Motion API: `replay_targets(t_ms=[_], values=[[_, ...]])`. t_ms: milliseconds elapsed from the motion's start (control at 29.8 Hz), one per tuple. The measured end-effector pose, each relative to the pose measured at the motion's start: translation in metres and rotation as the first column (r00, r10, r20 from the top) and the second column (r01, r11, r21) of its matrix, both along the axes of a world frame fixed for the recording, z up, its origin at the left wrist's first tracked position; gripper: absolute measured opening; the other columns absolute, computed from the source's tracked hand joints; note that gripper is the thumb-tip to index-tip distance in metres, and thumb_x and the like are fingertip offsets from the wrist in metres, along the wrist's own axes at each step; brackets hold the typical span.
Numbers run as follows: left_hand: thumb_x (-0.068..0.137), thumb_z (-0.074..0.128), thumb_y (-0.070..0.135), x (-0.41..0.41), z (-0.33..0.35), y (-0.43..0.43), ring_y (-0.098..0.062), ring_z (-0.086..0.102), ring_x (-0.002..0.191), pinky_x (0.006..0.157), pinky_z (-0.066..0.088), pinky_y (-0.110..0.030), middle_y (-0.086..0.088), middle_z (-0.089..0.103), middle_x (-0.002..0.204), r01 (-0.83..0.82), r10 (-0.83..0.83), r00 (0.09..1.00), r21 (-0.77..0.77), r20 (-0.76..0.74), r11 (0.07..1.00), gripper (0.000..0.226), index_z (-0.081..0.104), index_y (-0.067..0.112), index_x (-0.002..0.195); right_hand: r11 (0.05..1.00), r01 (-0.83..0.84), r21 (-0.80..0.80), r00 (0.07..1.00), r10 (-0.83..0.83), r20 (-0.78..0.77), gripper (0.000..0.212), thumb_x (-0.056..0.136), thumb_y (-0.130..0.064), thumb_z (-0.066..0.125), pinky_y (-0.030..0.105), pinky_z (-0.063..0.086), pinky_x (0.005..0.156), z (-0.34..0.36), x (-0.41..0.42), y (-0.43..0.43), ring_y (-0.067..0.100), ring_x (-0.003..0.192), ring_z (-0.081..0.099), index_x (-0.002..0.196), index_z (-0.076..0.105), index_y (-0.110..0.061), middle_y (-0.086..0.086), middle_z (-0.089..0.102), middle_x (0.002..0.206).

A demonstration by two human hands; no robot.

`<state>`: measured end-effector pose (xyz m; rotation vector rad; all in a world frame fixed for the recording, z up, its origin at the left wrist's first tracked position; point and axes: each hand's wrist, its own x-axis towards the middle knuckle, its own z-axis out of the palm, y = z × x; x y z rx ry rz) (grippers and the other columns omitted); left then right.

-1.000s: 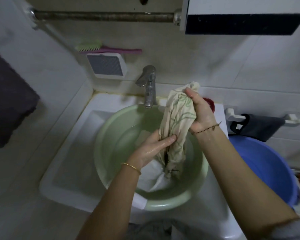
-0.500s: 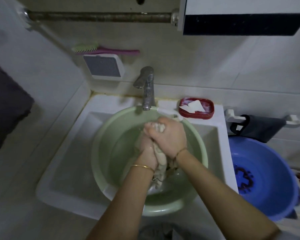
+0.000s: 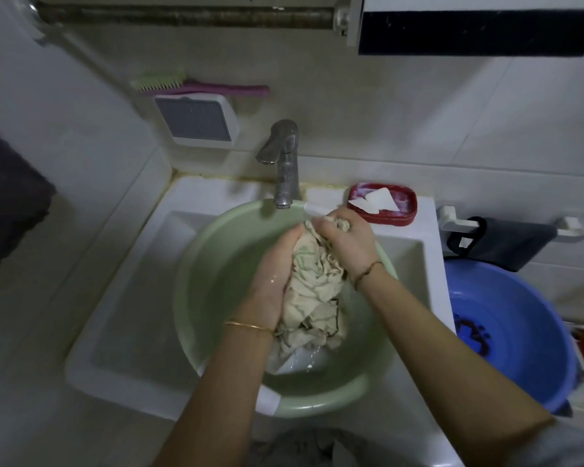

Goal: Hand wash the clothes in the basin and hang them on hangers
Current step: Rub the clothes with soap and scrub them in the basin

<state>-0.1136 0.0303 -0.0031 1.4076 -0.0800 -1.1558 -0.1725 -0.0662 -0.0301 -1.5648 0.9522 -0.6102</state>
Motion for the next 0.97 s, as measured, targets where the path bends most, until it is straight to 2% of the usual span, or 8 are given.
replay_targets(t_ms=[134,302,403,538,638,773,874,975], values=[[0.082,0.063,0.028,0.015,0.005,0.016,-0.032,0.065,0.093,0.092,0.05,-0.042,-0.02,0.067,0.099,0.109,-0.126,0.986,-0.153,-0.111,0.982,0.029,0.066,0.005,0.098,0.809,-0.315,0.496,0.943,0.208,0.26,0.041,0.085,-0.003,0.059,0.036,0.048,0.093,-0.004,-0.017,-0.015,0.02,0.097,0.062,0.124,0.053,-0.017,0.009,0.063,0.115],[0.086,0.054,0.003,0.016,0.011,0.023,-0.025,0.07,0.077,0.066,0.057,-0.031,-0.014,0.071,0.083,0.175,-0.155,0.981,-0.196,0.117,0.965,0.013,0.063,0.003,0.096,0.48,-0.557,0.678,0.81,0.495,0.315,0.086,0.03,-0.056,0.091,0.028,0.058,0.069,-0.01,-0.031,-0.011,0.021,0.086,0.071,0.102,0.066,-0.015,0.008,0.074,0.095],[0.074,0.061,0.002,0.026,0.012,0.025,-0.032,0.068,0.092,0.08,0.056,-0.04,-0.02,0.069,0.099,0.222,-0.191,0.966,-0.181,0.176,0.958,0.036,0.059,-0.002,0.11,0.529,-0.513,0.676,0.847,0.438,0.3,0.095,0.019,-0.049,0.095,0.028,0.058,0.065,-0.024,-0.031,-0.013,0.021,0.081,0.072,0.099,0.064,-0.006,0.01,0.074,0.091],[0.061,0.064,0.006,0.034,0.001,0.028,-0.029,0.064,0.105,0.091,0.051,-0.041,-0.014,0.068,0.112,0.229,-0.205,0.934,-0.049,0.292,0.972,0.054,0.059,0.01,0.115,0.563,-0.485,0.669,0.863,0.184,0.471,0.093,0.048,-0.029,0.093,0.042,0.055,0.087,-0.028,-0.03,-0.02,0.036,0.113,0.059,0.126,0.054,0.001,0.025,0.059,0.124],[0.072,0.068,-0.002,0.028,-0.008,0.032,-0.023,0.065,0.093,0.082,0.053,-0.035,-0.011,0.067,0.107,0.183,-0.171,0.927,-0.005,0.335,0.983,0.038,0.057,0.011,0.106,0.636,-0.31,0.707,0.879,-0.091,0.468,0.055,0.072,-0.008,0.079,0.039,0.058,0.073,-0.024,-0.026,-0.017,0.034,0.099,0.065,0.119,0.053,-0.002,0.025,0.062,0.114],[0.081,0.067,0.047,0.021,-0.014,0.022,-0.03,0.064,0.107,0.095,0.049,-0.044,-0.018,0.064,0.12,0.066,-0.063,0.997,-0.088,0.034,0.994,0.055,0.061,0.01,0.122,0.983,-0.008,0.183,0.969,-0.038,0.245,0.029,0.077,-0.01,0.075,0.026,0.056,0.072,-0.001,-0.027,0.006,0.013,0.086,0.064,0.094,0.058,-0.027,0.004,0.064,0.102],[0.093,0.047,0.052,0.011,-0.016,0.011,-0.019,0.071,0.075,0.073,0.056,-0.026,-0.018,0.068,0.086,-0.166,0.144,0.975,-0.122,-0.166,0.979,0.049,0.066,0.007,0.091,0.939,-0.267,-0.217,0.962,0.275,0.005,0.025,0.07,-0.037,0.081,0.019,0.047,0.069,0.022,-0.02,0.052,0.003,0.072,0.058,0.08,0.063,-0.024,-0.007,0.064,0.079],[0.105,0.021,0.025,-0.005,-0.016,0.0,-0.013,0.055,0.069,0.065,0.045,-0.027,-0.007,0.053,0.082,-0.119,0.108,0.983,0.07,0.148,0.99,0.04,0.053,0.009,0.087,0.873,-0.273,-0.404,0.951,0.183,-0.248,0.027,0.083,-0.042,0.066,0.03,0.045,0.066,0.021,0.005,0.059,0.021,0.075,0.06,0.076,0.064,-0.016,0.005,0.066,0.077]])
